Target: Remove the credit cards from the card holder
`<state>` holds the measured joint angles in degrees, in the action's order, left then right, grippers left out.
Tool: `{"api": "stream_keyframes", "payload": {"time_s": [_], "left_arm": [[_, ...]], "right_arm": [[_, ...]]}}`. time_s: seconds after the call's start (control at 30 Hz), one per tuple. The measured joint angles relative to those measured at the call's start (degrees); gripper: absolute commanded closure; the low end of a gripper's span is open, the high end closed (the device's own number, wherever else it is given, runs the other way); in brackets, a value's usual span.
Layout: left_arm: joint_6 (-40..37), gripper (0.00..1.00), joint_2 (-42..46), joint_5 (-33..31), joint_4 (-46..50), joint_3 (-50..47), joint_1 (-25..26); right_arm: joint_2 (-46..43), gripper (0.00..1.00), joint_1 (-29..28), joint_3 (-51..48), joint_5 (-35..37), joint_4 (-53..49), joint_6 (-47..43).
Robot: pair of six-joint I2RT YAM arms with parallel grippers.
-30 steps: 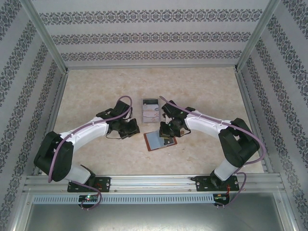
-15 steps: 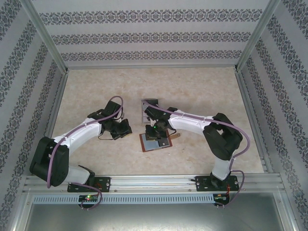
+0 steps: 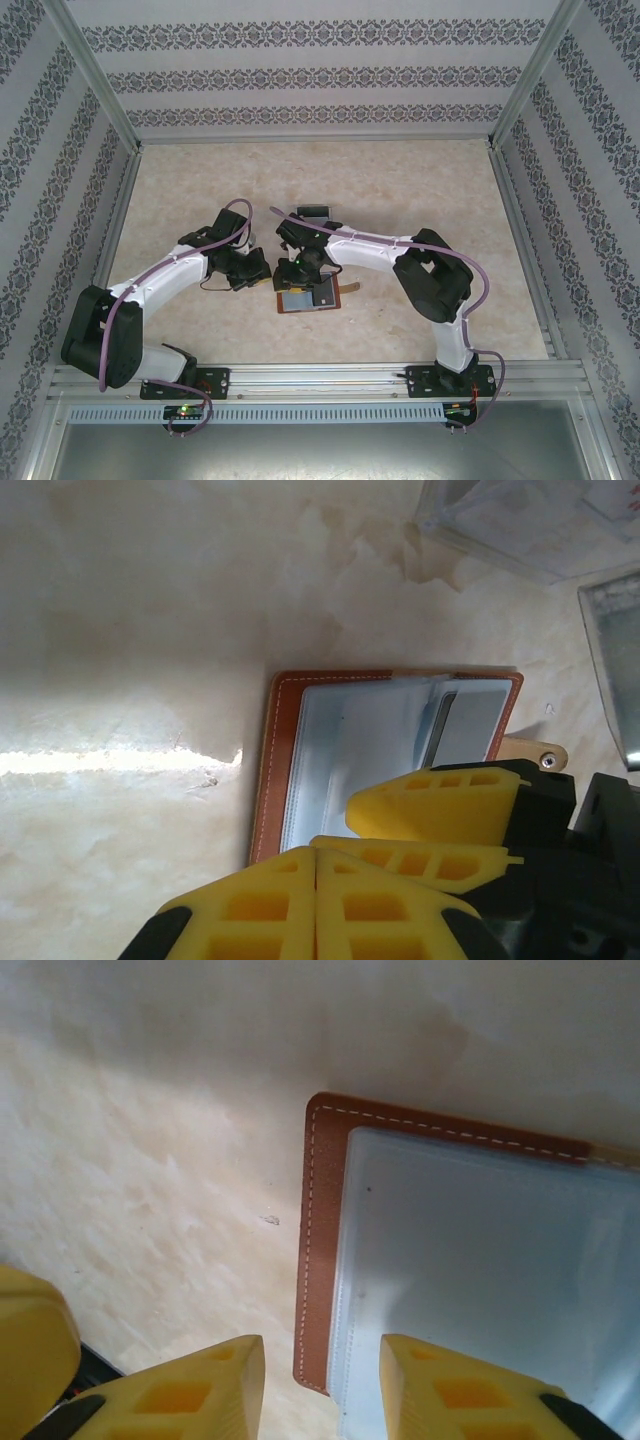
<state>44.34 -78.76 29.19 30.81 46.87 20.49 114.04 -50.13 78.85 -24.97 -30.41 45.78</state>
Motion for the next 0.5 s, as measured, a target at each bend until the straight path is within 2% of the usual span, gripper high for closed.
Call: {"api": "stream_keyframes", "payload": {"time_s": [0.27,0.5], "left_arm": [[-0.6,0.93,0.0,0.8,0.4,2.7,0.0],[-0.4,0.94,-2.0,1.3,0.2,4.7,1.5]], "right_arm": [[-1.9,0.6,0.9,-2.0,-1.1,1.1,0.6],[-9.2,0.6,5.6,-9.2,-1.0,1.7,0.5]]}}
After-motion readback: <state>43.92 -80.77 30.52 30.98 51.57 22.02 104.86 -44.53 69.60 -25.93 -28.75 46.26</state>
